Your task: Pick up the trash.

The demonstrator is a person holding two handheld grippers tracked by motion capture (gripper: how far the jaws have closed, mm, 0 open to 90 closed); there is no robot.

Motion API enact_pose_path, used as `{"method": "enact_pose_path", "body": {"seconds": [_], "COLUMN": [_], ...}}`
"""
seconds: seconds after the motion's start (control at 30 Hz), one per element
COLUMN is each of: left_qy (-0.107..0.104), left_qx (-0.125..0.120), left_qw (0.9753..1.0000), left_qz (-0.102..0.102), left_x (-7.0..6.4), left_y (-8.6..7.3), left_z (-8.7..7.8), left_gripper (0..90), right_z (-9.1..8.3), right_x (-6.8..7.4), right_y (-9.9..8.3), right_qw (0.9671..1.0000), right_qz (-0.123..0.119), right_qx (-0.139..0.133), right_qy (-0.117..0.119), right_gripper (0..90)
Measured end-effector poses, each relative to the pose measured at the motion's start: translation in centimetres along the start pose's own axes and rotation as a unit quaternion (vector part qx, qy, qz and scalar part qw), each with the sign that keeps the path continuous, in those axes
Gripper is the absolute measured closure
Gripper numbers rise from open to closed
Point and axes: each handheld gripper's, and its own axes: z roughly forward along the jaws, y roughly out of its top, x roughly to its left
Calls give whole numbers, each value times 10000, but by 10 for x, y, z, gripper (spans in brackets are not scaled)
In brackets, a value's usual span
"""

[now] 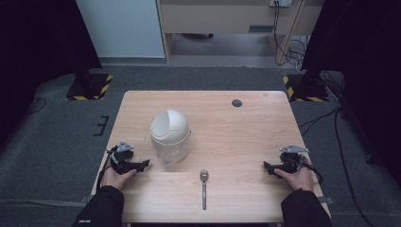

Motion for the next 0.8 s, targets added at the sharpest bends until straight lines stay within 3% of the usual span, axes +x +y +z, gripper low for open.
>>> {"method": "enact_pose_path", "body": {"seconds": [0.07, 0.13, 0.2, 0.27, 0.3, 0.33, 0.4, 0.43, 0.53, 0.57, 0.6, 0.63, 0.67, 0.7, 0.77, 0.8], "left_qy": [10, 13, 14, 50, 73, 73, 98, 98, 139, 153, 153, 149, 122, 122, 40, 40], "left_qx": [-97, -445, -592, -841, -1049, -1049, -1405, -1405, -1804, -2023, -2023, -2181, -2407, -2407, -2729, -2729], "left_qw": [10000, 9989, 9981, 9962, 9941, 9941, 9892, 9892, 9822, 9776, 9776, 9740, 9686, 9686, 9604, 9604], "left_qz": [-13, -124, -156, -208, -268, -268, -402, -402, -511, -561, -561, -589, -602, -602, -556, -556], "left_x": [0, -1, -1, -1, 0, 0, 1, 1, 3, 3, 3, 3, 2, 2, -1, -1], "left_y": [2, 7, 10, 13, 15, 15, 19, 19, 23, 25, 25, 27, 29, 29, 34, 34], "left_z": [-2, -11, -15, -22, -29, -29, -39, -39, -50, -55, -55, -59, -64, -64, -71, -71], "left_gripper": [158, 158, 158, 161, 163, 165, 174, 177, 182, 190, 193, 199, 206, 211, 218, 218], "right_z": [0, 0, 0, -1, -1, -1, -1, -1, -1, -1, -1, -1, -1, -1, -1, -1], "right_x": [0, 0, 0, 0, 0, 0, 0, 0, 0, 0, 0, 0, 0, 0, 0, 0], "right_y": [0, 0, 0, 0, -1, -1, -1, -1, -1, -1, -1, -1, -1, -1, -1, -1], "right_qw": [10000, 10000, 10000, 10000, 10000, 10000, 10000, 10000, 10000, 10000, 10000, 10000, 10000, 10000, 10000, 10000], "right_qz": [-10, -9, -16, -20, -18, -18, -20, -20, -5, -6, -6, -5, -5, -5, -5, -5], "right_qx": [-1, 1, -1, 9, 8, 8, 7, 7, 11, 11, 11, 12, 11, 11, 11, 11], "right_qy": [0, 1, 0, 9, 13, 13, 12, 12, 8, 10, 10, 10, 10, 10, 10, 10], "right_gripper": [8, 8, 8, 8, 8, 8, 8, 8, 8, 8, 8, 8, 8, 8, 8, 8]}}
